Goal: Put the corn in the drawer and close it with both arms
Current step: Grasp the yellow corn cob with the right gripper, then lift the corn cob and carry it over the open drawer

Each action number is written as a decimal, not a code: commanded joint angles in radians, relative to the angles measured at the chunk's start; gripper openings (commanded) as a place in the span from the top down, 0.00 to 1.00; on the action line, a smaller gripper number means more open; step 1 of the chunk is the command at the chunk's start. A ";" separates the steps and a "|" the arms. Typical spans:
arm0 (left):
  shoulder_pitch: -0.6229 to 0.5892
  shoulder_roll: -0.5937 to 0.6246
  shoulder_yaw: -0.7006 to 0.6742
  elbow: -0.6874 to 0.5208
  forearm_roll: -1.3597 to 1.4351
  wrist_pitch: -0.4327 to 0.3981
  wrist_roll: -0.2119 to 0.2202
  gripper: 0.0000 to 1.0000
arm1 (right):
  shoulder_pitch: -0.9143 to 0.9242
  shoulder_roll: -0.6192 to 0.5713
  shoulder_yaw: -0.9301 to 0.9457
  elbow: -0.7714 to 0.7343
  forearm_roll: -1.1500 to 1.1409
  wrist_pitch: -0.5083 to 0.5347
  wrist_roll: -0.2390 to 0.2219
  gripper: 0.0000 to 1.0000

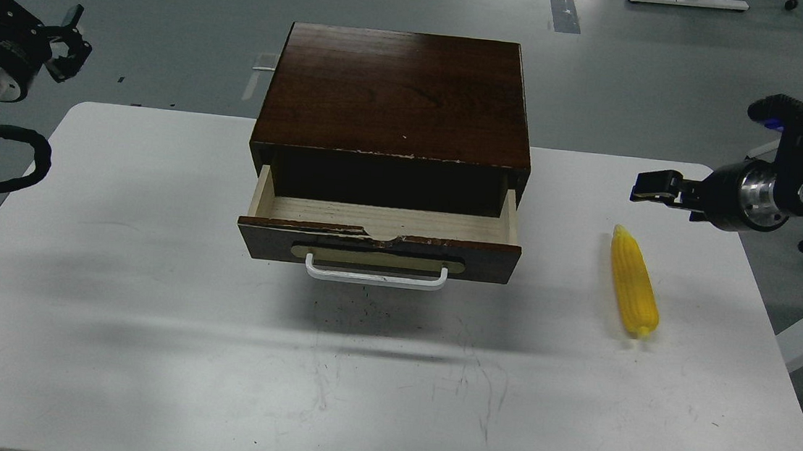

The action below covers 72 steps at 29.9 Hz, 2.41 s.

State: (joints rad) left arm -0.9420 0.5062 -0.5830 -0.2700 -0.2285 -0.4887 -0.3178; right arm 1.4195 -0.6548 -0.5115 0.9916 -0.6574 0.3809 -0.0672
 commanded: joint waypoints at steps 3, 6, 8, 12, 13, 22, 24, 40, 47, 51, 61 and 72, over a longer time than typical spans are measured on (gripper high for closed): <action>0.018 0.000 0.000 0.000 0.000 0.000 -0.004 0.02 | -0.094 0.037 -0.002 -0.017 -0.008 -0.008 0.000 0.00; 0.028 0.002 0.000 0.000 -0.002 0.000 -0.006 0.02 | -0.119 0.047 -0.002 -0.043 -0.022 -0.010 0.000 0.00; 0.034 0.002 0.000 0.000 -0.003 0.000 -0.007 0.02 | -0.135 0.061 -0.002 -0.051 -0.031 -0.010 0.001 0.00; 0.041 0.002 -0.001 0.000 -0.005 0.000 -0.007 0.02 | -0.152 0.086 -0.001 -0.053 -0.031 -0.010 0.006 0.00; 0.043 0.002 -0.001 0.000 -0.005 0.000 -0.007 0.02 | -0.157 0.089 -0.002 -0.053 -0.031 -0.008 0.007 0.00; 0.049 0.017 -0.001 0.000 -0.003 0.000 -0.009 0.02 | -0.169 0.089 -0.004 -0.051 -0.062 -0.008 0.015 0.39; 0.052 0.021 -0.001 0.000 -0.003 0.000 -0.009 0.02 | -0.166 0.078 -0.004 -0.045 -0.074 -0.005 0.020 0.53; 0.083 0.075 -0.001 0.000 0.003 0.000 -0.009 0.02 | 0.158 -0.037 0.010 0.024 -0.116 0.001 0.021 0.83; 0.084 0.072 0.006 0.000 0.009 0.000 0.002 0.02 | 0.458 -0.022 0.011 0.139 -0.191 0.001 0.033 0.88; 0.081 0.074 0.008 0.000 0.009 0.000 0.003 0.02 | 0.567 0.039 0.013 0.222 -0.322 0.000 0.047 0.88; 0.083 0.104 0.008 0.000 0.009 0.000 0.002 0.02 | 0.657 0.214 0.022 0.432 -0.652 0.000 0.116 0.88; 0.084 0.124 0.006 0.000 0.006 0.000 -0.001 0.02 | 0.613 0.368 0.019 0.501 -1.001 -0.002 0.158 0.88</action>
State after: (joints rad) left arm -0.8589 0.6283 -0.5764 -0.2700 -0.2210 -0.4887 -0.3174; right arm 2.0429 -0.3150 -0.4896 1.4875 -1.5872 0.3801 0.0896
